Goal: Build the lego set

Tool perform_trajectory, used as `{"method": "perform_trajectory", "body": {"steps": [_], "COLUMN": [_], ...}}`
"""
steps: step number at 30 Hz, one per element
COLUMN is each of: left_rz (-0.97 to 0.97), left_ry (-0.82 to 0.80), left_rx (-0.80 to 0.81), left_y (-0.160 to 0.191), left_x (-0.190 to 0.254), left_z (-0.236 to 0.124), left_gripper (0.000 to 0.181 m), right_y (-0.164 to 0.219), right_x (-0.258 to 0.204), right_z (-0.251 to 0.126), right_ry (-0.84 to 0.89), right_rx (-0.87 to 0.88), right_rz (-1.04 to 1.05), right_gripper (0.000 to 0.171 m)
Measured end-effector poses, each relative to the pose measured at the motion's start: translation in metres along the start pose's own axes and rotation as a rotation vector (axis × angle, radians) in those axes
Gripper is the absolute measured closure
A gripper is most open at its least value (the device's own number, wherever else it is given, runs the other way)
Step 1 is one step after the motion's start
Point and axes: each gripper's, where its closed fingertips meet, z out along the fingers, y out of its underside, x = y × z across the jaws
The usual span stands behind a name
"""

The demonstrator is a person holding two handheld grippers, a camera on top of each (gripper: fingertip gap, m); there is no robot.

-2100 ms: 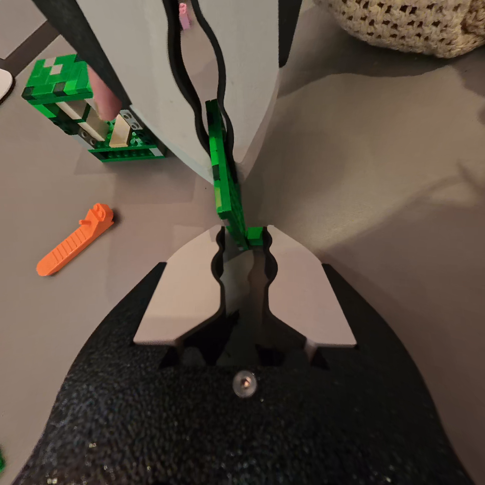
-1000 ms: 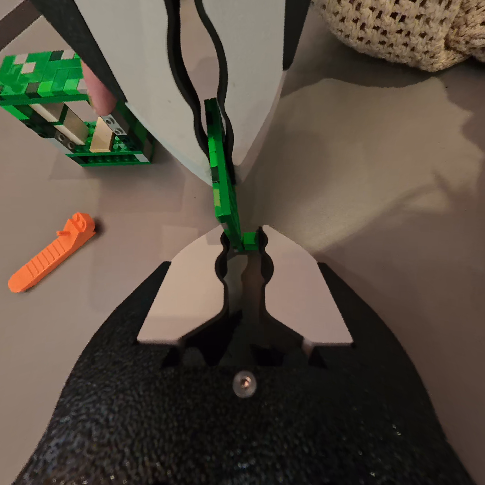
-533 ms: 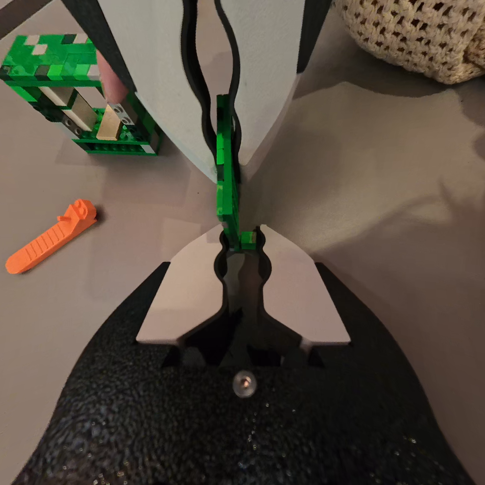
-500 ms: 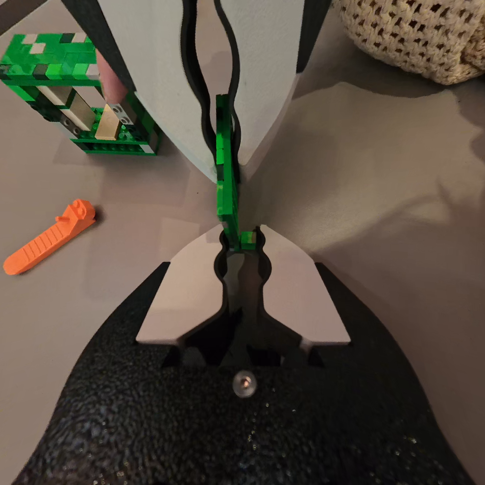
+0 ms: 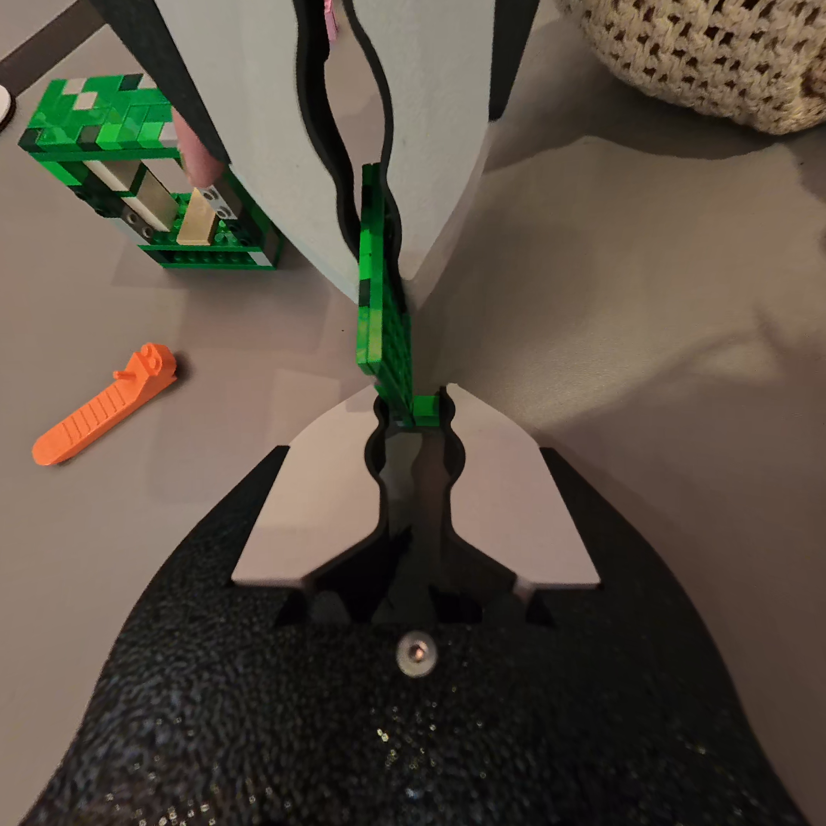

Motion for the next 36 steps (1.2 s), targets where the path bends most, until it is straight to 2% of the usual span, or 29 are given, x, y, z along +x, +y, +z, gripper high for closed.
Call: {"method": "perform_trajectory", "body": {"steps": [10,27,29,30,36], "left_rz": [-0.013,-0.017,-0.026,-0.023,-0.016], "left_ry": [0.038,-0.016,-0.017,-0.016,-0.019], "left_rx": [-0.004,-0.009,-0.011,-0.010,-0.010], "left_y": [0.001,0.001,0.001,0.001,0.001], "left_x": [0.001,-0.002,-0.003,-0.004,-0.004], "left_z": [0.000,0.001,0.001,0.001,0.002], "left_gripper": [0.162,0.163,0.164,0.164,0.164], "right_y": [0.000,0.000,-0.001,-0.002,0.001], "right_x": [-0.002,0.001,0.003,0.002,0.000], "right_z": [0.000,0.000,0.004,0.008,0.027], "right_ry": [-0.004,-0.012,0.012,0.013,0.010], "right_rx": [-0.003,0.018,0.011,0.000,-0.064], "right_rz": [-0.018,0.016,-0.007,-0.028,-0.072], "right_gripper": [0.164,0.163,0.160,0.151,0.153]}}
